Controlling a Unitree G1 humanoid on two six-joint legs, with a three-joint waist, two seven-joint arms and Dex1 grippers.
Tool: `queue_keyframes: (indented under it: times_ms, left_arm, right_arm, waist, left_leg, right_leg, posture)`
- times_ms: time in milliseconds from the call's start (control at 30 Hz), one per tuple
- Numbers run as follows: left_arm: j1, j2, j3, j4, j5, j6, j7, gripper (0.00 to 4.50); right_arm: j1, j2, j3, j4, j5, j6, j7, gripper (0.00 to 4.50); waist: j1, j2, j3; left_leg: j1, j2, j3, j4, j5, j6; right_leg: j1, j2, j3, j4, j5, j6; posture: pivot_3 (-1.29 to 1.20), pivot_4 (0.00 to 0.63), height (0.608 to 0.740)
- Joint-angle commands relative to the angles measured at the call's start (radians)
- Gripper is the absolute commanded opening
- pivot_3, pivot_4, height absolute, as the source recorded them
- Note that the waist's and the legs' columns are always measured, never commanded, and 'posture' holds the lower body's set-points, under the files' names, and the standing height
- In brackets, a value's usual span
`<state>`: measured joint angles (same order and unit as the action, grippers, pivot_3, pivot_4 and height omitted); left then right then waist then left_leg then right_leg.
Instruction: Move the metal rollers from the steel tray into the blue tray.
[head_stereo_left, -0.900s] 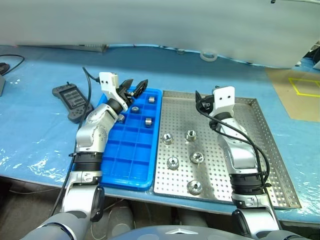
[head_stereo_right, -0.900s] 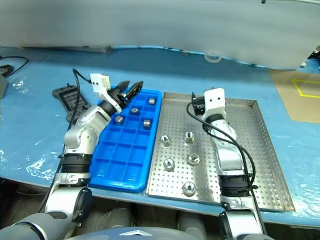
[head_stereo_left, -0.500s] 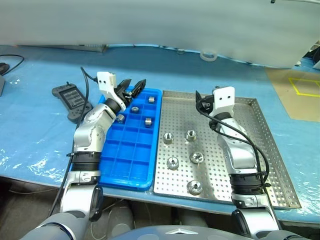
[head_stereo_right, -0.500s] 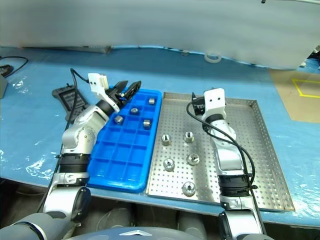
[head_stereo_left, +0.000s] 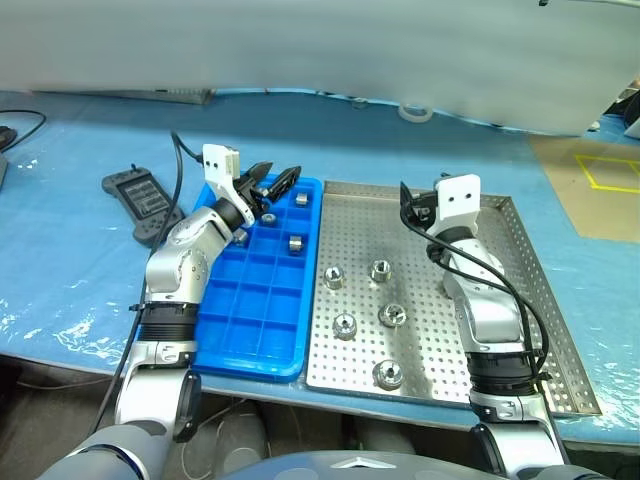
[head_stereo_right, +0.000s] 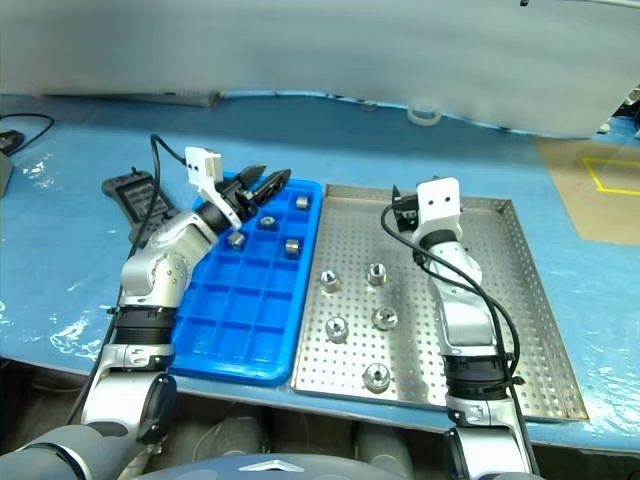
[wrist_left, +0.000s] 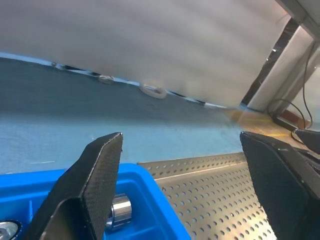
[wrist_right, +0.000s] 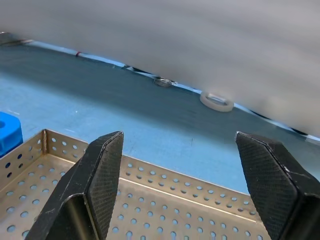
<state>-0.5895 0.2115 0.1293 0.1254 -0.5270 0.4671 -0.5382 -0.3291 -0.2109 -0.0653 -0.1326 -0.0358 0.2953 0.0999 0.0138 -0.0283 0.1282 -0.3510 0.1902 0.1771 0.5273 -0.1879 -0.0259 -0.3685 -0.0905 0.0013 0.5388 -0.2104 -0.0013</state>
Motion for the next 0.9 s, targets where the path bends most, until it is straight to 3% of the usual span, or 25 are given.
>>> queue_keyframes:
  times_ms: [33,300,433,567,767,900]
  left_arm:
    - [-0.029,0.006,-0.003,-0.025,-0.009,0.0,-0.019,3.96]
    - [-0.08,0.052,-0.057,-0.019,0.005,0.109,-0.062,3.96]
    - [-0.214,0.191,-0.166,-0.011,0.017,0.201,-0.263,3.96]
    - [-0.375,0.217,-0.266,0.096,0.009,0.214,-0.515,3.96]
    - [-0.462,0.173,-0.512,0.269,0.172,0.098,-0.788,3.96]
    - [-0.492,0.156,-0.645,0.399,0.325,0.013,-0.864,3.96]
  right_arm:
    - [0.004,0.002,-0.009,-0.063,0.0,0.001,-0.014,3.74]
    - [0.024,-0.022,-0.007,-0.101,0.027,0.034,0.034,3.74]
    - [0.093,-0.114,0.005,-0.182,0.157,0.101,0.251,3.74]
    - [0.164,-0.217,0.01,-0.257,0.252,0.112,0.42,3.74]
    - [0.195,-0.221,0.003,-0.264,0.224,0.105,0.378,3.74]
    - [0.243,-0.185,0.011,-0.301,0.195,0.097,0.313,3.74]
  waist:
    - [0.0,0.0,0.0]
    - [-0.001,0.0,0.0]
    - [0.003,0.001,0.0]
    - [0.006,0.002,0.001]
    - [-0.003,0.003,0.0]
    - [-0.016,0.003,0.0]
  left_leg:
    - [0.0,0.0,0.0,0.0,0.0,0.0]
    - [0.0,0.0,0.0,0.0,0.0,0.0]
    - [0.0,0.0,0.0,0.0,0.0,0.0]
    - [0.0,0.0,0.0,-0.001,-0.001,0.001]
    - [0.002,-0.001,0.002,0.002,-0.003,0.005]
    - [0.001,0.0,0.003,0.002,-0.001,0.003]
  right_leg:
    - [0.0,0.0,0.0,0.0,0.0,0.0]
    - [0.0,0.0,0.0,0.0,-0.001,-0.002]
    - [0.0,0.0,0.0,0.0,-0.001,-0.001]
    - [0.001,0.0,0.0,-0.001,-0.001,-0.002]
    - [0.003,-0.004,0.002,-0.001,-0.002,-0.003]
    - [0.001,-0.003,0.002,0.0,-0.002,-0.003]
  posture:
    - [-0.2,0.15,0.74]
    - [-0.21,0.15,0.74]
    - [-0.2,0.15,0.74]
    - [-0.2,0.15,0.74]
    - [-0.26,0.15,0.74]
    - [-0.34,0.15,0.74]
